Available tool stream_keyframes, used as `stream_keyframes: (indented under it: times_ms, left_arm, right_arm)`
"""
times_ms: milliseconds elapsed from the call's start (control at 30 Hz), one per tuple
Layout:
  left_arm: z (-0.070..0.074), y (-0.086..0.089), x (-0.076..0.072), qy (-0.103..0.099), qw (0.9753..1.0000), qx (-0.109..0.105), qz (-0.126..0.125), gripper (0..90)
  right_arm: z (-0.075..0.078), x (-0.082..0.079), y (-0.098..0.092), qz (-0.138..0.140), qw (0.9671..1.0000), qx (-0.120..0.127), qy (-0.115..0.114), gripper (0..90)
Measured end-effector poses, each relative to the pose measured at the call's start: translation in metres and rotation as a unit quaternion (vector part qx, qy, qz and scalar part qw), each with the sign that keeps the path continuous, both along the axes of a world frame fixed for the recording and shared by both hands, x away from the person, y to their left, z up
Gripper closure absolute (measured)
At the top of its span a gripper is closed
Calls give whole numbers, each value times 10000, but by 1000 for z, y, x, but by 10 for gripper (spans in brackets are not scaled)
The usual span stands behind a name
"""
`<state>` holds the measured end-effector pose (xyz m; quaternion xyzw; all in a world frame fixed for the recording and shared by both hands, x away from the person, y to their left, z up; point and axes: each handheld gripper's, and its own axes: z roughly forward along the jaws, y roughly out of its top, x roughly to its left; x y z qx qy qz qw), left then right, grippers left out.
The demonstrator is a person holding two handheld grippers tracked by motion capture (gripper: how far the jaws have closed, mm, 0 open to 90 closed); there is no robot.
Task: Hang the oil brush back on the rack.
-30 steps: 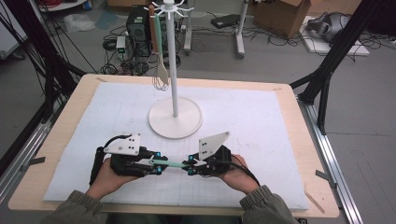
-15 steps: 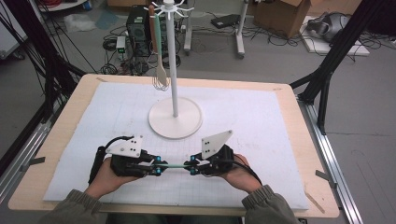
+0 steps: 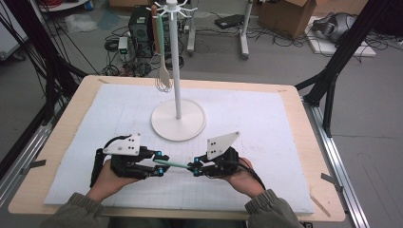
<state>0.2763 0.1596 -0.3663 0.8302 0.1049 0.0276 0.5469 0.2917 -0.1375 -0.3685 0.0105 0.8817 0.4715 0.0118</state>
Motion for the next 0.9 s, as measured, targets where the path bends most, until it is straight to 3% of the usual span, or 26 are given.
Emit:
stream_keyframes:
  times_ms: [167,200,300,367,433,667,700,733,767,867,900]
  left_arm:
    - [4,-1,0,-25,10000,-50,-15,711]
    - [4,-1,-1,-17,10000,-63,-75,789]
    - [4,-1,-1,62,9996,-59,-252,822]
    - [4,-2,-2,20,9998,-16,-220,831]
    - [5,-3,-3,-10,9997,41,-235,832]
    - [7,-5,-4,-67,9997,134,-175,824]
    - [7,-4,-3,-55,9999,35,-114,794]
    - [7,-3,-3,-5,9999,-45,-93,680]
    - [7,-3,-2,-18,10000,-66,-10,680]
    - [8,-2,-2,-14,9999,-120,56,642]
    - [9,-3,-1,-11,9999,-135,79,642]
  right_arm:
    - [-1,0,3,40,10000,87,28,849]
    - [-2,-1,5,12,10000,24,-40,847]
    - [-2,-1,6,71,10000,11,-33,830]
    - [-3,0,7,0,10000,-30,-10,807]
    - [-1,-1,10,18,9997,-214,-153,800]
    - [-2,0,12,70,9994,-299,-168,834]
    - [-2,-1,11,118,9994,-283,-161,848]
    - [-3,-2,10,18,9998,-166,-137,850]
    - [-3,-2,10,18,9998,-166,-137,850]
    - [-3,-1,6,-132,9997,182,-26,851]
    - [-3,0,5,-175,9990,407,95,851]
